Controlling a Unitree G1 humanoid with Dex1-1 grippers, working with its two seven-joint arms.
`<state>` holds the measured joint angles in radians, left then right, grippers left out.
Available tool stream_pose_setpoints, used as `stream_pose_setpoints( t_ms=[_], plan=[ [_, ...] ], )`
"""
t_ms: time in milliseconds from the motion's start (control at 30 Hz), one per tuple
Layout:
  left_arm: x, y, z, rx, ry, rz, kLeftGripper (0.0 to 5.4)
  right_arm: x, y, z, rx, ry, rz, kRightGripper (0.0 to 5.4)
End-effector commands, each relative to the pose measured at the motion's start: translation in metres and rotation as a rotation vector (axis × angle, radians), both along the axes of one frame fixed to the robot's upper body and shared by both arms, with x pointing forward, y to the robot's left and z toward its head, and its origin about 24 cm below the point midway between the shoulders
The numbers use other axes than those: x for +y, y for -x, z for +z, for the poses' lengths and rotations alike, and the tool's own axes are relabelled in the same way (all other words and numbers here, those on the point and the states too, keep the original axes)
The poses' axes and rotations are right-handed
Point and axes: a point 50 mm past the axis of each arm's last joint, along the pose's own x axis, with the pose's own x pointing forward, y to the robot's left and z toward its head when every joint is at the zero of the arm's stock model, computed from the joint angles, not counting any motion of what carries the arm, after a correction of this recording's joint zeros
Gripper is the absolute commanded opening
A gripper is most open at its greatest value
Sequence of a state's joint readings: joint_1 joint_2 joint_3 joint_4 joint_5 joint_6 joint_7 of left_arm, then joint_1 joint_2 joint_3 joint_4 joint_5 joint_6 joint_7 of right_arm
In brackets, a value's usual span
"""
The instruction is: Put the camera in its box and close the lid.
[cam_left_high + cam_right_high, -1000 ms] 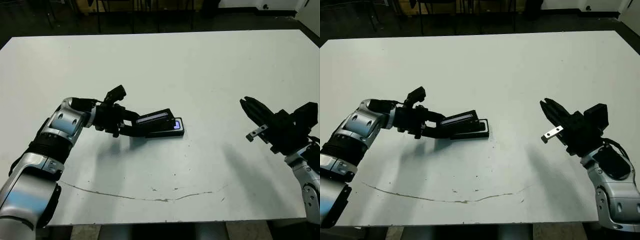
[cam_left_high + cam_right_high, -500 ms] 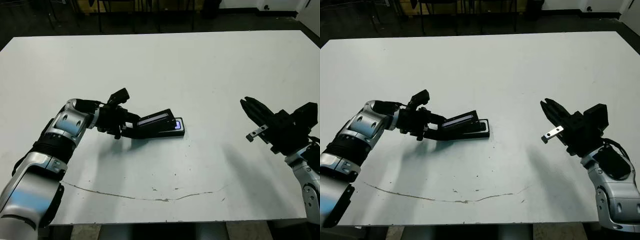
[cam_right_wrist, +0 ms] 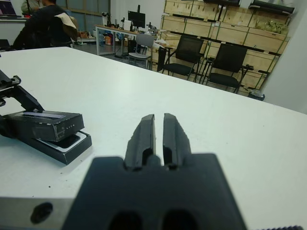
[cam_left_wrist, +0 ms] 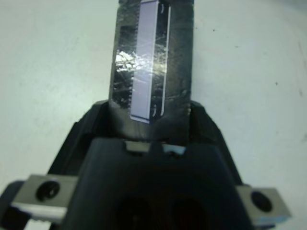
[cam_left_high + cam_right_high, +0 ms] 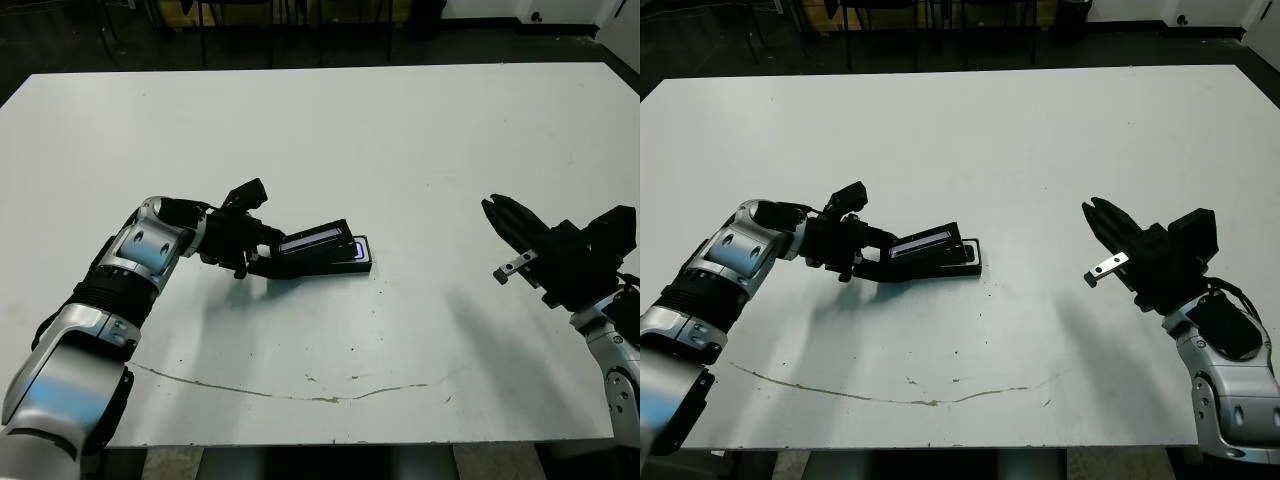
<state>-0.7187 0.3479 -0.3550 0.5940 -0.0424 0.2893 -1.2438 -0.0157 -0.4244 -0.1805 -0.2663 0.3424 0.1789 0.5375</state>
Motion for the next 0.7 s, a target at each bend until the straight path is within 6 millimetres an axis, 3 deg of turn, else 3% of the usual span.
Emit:
stream_pose_setpoints(
  t_ms=[33, 700],
  plan=[
    [-0.02, 0.011, -0.021, 0.06, -0.034, -0.054, 2.73, -0.001, 0.002, 0.0, 0.013, 0.019, -0.009, 0.0],
    [-0.045, 0.006, -0.021, -0.006, -0.114, -0.131, 2.73, -0.004, 0.002, -0.002, 0.032, -0.014, -0.008, 0.0]
  ],
)
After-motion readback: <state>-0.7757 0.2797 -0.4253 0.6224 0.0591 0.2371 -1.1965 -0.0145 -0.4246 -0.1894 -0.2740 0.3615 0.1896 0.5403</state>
